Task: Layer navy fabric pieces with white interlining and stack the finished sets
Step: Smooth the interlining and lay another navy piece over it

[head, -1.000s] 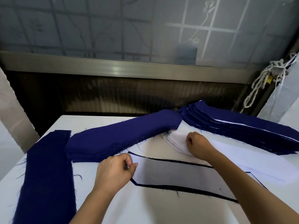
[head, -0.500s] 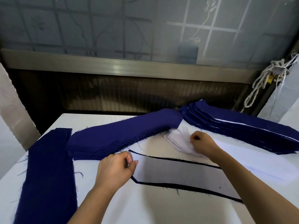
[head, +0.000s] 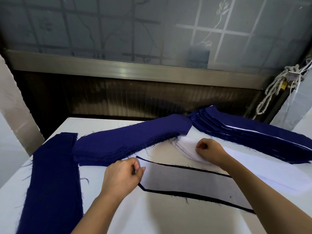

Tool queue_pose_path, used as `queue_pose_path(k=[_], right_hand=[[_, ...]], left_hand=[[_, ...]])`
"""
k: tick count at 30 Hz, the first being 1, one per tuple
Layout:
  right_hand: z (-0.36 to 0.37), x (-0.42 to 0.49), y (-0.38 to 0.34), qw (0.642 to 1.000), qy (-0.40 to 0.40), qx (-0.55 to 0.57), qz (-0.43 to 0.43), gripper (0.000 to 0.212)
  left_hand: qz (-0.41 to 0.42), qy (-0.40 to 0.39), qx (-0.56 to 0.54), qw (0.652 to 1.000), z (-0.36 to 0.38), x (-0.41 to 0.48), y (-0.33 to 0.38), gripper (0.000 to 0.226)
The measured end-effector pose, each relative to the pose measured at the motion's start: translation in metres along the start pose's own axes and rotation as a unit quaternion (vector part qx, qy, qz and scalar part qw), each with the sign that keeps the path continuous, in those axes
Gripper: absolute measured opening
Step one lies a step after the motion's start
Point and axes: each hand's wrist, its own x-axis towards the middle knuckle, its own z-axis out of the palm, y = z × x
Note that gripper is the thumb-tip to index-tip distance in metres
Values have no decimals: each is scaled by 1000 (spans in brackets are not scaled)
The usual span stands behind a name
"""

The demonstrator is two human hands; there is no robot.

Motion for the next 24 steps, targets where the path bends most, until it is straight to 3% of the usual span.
queue_pose_path(k=[3,11,19,24], right_hand=[[0,4,-1,999,-12,-41,12,14],[-7,3,1,999,-38,-11,6,7],[-1,7,-7,993,-27,-114,-9,20],[-3,6,-1,999,-20,-25,24,19]], left_hand=[[2,-1,3,1000,0,0,0,37],[7,0,2,1000,1,-1,-1,37],[6,-3,1,1000,0,-1,-1,37],[7,-4,0,1000,-1,-1,-1,37]])
